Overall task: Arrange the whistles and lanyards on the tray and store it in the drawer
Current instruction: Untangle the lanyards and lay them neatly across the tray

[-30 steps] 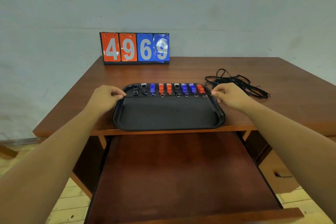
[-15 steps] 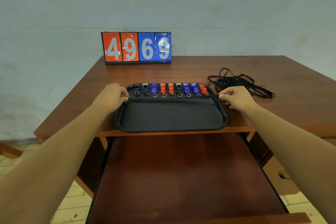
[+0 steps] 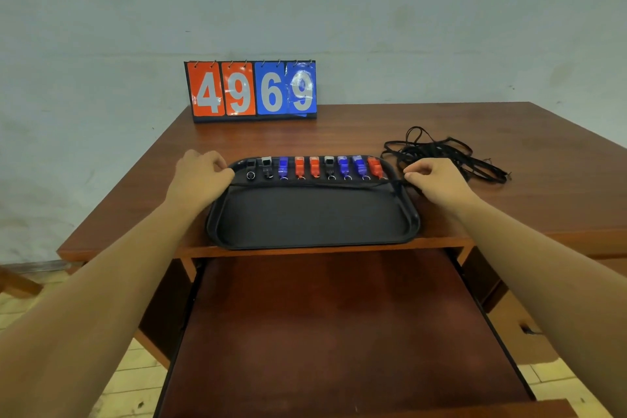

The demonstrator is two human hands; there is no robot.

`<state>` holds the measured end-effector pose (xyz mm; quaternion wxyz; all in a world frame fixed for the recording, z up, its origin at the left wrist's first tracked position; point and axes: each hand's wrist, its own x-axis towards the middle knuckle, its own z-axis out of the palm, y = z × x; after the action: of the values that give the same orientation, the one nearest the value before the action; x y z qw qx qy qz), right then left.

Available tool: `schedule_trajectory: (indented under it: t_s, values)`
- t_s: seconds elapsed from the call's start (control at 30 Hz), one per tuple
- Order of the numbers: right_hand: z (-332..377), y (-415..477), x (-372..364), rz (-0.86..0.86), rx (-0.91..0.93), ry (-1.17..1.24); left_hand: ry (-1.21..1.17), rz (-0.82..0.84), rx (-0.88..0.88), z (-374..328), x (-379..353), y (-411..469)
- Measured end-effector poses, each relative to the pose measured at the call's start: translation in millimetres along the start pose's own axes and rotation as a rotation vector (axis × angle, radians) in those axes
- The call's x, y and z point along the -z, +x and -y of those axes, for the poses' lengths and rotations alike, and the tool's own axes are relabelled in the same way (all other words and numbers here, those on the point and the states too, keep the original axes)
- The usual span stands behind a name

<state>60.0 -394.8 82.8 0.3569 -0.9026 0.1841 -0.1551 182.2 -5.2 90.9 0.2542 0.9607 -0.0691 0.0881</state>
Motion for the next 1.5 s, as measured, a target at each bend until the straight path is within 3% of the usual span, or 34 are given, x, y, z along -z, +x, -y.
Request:
schedule_trajectory:
  t_s: [0.23, 0.37, 0.57, 0.93, 1.07, 1.27, 1.37, 1.5]
  values:
    - [-19, 6, 29, -0.027, 0.027, -0.137, -0.053, -0.037, -0.216, -66, -6, -2]
    - [-37, 5, 35, 0.092, 0.031, -0.268, -0.075, 0.061, -0.378, -131, -31, -6]
    - [-68, 21, 43, -0.047, 0.023, -0.386, -0.044, 0.282, -0.559, -222, -75, -7]
    - [-110, 33, 81, -0.181, -0.116, -0.45, 0.146, 0.474, -0.726, -310, -134, 3]
    - [-110, 23, 87, -0.169, -0.117, -0.433, 0.311, 0.628, -0.765, -327, -156, -2]
    - [-99, 6, 87, -0.125, -0.057, -0.413, 0.333, 0.6, -0.785, -333, -163, -8]
    - [-98, 2, 86, 0.0, 0.081, -0.227, 0.212, 0.509, -0.765, -333, -158, -13]
    - [-85, -6, 89, 0.08, 0.14, 0.037, -0.254, 0.395, -0.66, -345, -125, -15]
